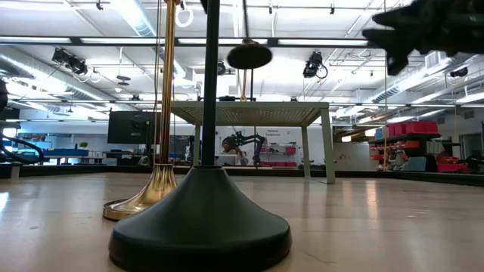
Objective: Pick & Place candle stick holders
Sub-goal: Put the left black candle holder on the shelf aligned with the other black candle holder
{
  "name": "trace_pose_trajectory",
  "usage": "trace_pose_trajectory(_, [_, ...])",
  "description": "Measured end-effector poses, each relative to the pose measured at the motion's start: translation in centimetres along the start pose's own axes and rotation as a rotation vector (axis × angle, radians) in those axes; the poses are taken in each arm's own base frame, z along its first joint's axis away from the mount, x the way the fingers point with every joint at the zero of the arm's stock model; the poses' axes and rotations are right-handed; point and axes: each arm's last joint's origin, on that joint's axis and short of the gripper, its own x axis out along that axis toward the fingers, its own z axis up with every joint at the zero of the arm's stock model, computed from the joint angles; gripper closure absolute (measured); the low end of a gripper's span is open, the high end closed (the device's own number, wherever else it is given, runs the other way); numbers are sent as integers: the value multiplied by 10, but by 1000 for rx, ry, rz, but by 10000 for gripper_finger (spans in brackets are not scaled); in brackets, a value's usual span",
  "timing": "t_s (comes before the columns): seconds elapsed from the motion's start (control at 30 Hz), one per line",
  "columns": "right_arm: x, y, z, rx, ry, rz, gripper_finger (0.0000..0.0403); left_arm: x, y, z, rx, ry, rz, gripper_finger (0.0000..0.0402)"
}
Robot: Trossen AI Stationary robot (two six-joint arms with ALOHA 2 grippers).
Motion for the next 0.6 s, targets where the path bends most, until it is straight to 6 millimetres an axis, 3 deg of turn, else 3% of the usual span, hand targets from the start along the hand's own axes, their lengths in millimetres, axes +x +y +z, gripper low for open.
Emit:
trace_pose_trajectory(0.3, [54,14,37,-94,100,44,266,33,17,17,15,-1,-31,388])
trace_pose_trajectory(0.6, [111,20,45,-133,174,74,266,45,28,21,16,10,-36,388])
